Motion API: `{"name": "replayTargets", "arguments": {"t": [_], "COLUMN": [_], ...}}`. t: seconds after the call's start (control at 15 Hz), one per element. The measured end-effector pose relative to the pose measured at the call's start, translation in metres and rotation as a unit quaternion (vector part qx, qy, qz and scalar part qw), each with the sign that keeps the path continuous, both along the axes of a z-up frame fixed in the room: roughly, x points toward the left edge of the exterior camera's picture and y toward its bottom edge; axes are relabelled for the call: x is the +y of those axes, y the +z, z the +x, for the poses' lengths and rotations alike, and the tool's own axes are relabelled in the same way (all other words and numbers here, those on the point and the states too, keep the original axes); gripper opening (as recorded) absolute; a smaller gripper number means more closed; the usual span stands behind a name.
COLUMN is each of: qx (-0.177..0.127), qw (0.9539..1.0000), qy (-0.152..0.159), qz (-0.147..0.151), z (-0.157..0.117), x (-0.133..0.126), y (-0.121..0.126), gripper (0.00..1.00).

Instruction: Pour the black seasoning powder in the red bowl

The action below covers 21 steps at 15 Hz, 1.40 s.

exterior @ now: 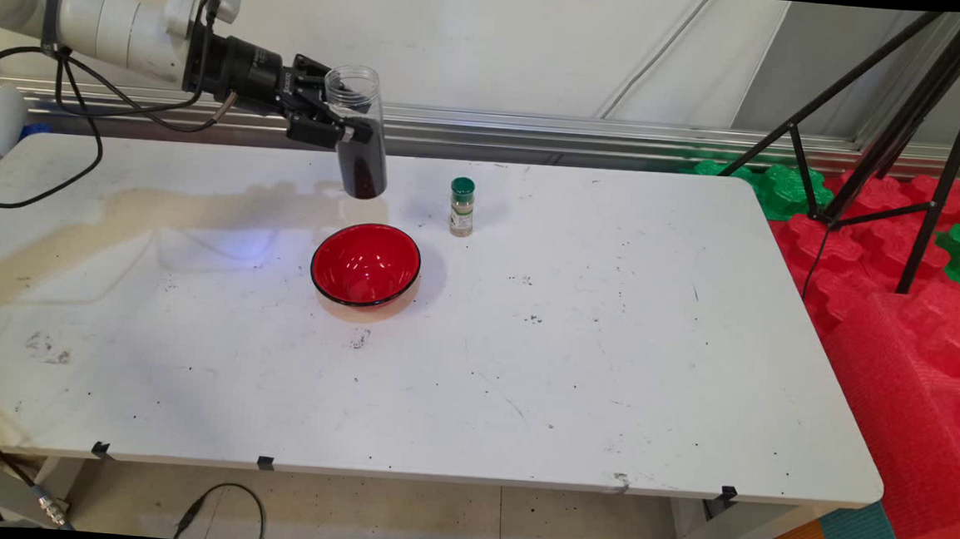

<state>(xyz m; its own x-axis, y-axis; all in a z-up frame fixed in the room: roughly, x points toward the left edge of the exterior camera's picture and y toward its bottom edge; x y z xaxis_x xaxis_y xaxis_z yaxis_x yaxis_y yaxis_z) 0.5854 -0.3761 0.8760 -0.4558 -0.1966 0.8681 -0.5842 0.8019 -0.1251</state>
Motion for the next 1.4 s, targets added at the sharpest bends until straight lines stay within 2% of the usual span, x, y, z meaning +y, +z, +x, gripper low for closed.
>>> {"name": "replayTargets", "arguments": {"t": [0.53,1.07,1.4], "qx": [-0.046,-0.077,-0.1], "qw": [0.9988,0.9964,0.9937], "qy": [0.015,0.016,0.006], "qz": [-0.011,-0.032,-0.05], "z": [0.02,0.025,0.025], "x": [-0.004,-0.007,-0.007], "y": [-0.016,-0.031,-0.04], "gripper": [0.0,0.0,0.0]}}
